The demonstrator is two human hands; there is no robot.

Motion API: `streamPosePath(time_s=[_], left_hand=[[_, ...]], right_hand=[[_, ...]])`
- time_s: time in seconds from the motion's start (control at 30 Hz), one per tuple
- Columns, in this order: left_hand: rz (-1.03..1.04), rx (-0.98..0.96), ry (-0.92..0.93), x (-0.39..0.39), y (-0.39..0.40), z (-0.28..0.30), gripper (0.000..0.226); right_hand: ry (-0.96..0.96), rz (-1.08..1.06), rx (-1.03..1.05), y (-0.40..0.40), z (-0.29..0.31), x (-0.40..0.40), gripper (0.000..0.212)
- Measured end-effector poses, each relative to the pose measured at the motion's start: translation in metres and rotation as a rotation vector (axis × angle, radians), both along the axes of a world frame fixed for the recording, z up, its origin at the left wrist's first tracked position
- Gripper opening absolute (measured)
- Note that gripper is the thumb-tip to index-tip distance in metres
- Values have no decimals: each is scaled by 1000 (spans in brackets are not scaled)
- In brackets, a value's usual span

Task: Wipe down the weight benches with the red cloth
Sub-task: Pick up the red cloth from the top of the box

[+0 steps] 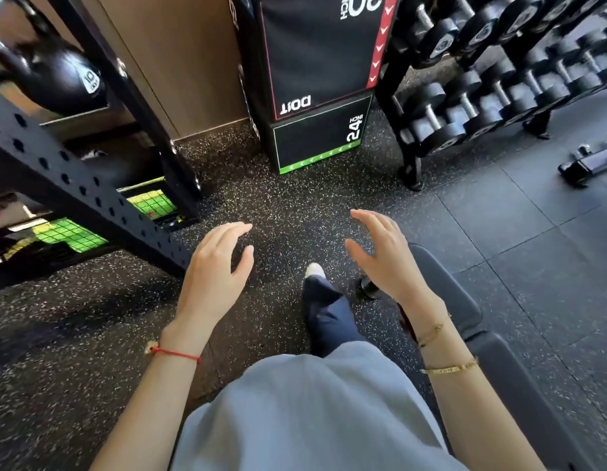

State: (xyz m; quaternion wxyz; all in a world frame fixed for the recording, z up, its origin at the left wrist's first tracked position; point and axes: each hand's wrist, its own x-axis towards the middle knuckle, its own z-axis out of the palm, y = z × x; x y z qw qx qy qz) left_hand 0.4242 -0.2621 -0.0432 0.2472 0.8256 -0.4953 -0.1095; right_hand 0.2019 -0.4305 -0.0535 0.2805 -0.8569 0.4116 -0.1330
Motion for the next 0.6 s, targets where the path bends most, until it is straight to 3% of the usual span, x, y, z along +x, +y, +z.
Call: streamPosePath(time_s=[0.4,0.6], left_hand=[[120,-36,-41,130,-218,25,36],[151,-68,-36,187,-296,24,36]], right_hand=[[-20,64,-51,-249,22,139,50],[4,89,-45,-329,24,192,50]])
